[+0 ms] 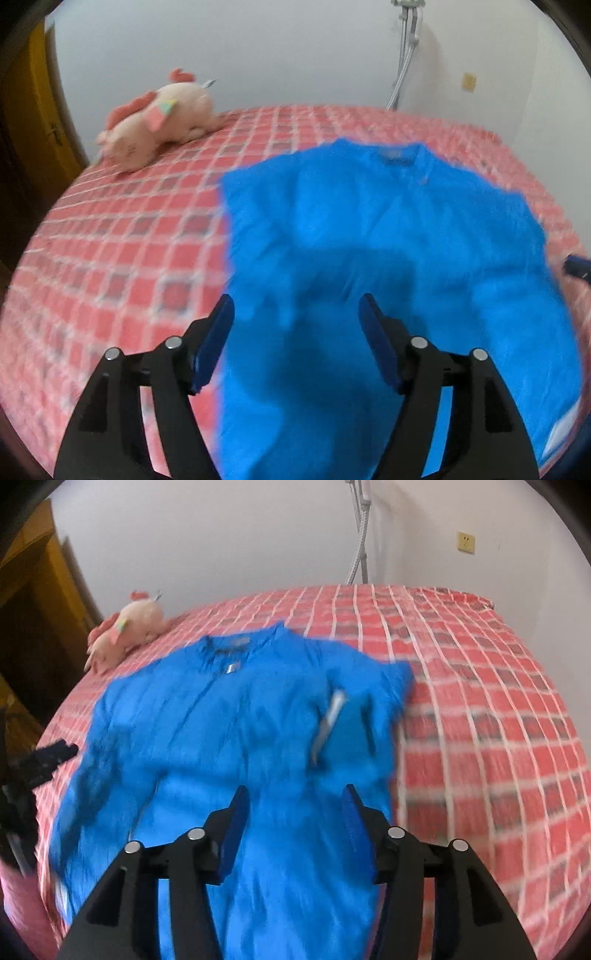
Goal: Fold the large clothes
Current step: 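Move both tools to the white hem band of the jacket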
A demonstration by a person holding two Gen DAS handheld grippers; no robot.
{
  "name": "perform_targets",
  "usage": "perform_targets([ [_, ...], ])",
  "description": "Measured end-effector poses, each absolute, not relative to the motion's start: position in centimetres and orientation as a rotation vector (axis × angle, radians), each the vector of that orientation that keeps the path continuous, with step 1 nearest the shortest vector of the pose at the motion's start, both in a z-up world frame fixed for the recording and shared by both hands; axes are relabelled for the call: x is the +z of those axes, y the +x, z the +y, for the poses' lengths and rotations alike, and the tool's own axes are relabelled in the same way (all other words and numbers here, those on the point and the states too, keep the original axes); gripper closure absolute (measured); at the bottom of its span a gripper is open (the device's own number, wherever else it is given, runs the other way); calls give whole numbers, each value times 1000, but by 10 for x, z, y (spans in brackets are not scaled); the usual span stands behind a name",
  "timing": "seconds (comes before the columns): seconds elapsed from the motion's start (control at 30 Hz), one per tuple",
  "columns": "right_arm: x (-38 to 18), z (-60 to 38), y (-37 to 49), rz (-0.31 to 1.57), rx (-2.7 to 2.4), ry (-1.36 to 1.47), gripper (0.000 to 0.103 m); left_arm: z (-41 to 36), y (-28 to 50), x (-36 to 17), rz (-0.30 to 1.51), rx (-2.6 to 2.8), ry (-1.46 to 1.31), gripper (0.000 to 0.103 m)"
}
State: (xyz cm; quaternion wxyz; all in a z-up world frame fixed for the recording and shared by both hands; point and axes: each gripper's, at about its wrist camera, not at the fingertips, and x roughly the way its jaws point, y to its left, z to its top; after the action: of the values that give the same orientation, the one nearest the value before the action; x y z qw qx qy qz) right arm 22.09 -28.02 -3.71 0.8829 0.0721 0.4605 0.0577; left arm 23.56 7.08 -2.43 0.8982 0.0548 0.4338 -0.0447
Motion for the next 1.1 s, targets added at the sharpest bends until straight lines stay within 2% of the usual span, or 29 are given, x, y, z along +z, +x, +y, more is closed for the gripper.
perform_targets([
  [0.1, -44, -285, 179, 983, 133, 126, 50, 96, 190, -30, 950, -67, 128, 29],
  [0.37, -50, -282, 85, 1021, 151, 109, 41, 125, 99, -54, 1058, -48, 117, 23],
  [0.53, -58, -269, 53, 1057, 177, 75, 35, 118, 83, -66, 1095, -83, 114, 20],
  [0.83, -83, -270, 29, 1134, 221, 157, 34, 119, 66, -75, 1120, -86, 59, 14],
  [1.0, -96, -267, 36, 1169, 246, 190, 34, 118, 68, -86, 1157, -126, -7, 15],
  [1.07, -99, -263, 38, 1168, 251, 188, 35, 115, 67, -89, 1174, -154, -34, 20],
  [1.1, -100, -261, 38, 1161, 255, 183, 37, 113, 67, -89, 1171, -162, -35, 26],
])
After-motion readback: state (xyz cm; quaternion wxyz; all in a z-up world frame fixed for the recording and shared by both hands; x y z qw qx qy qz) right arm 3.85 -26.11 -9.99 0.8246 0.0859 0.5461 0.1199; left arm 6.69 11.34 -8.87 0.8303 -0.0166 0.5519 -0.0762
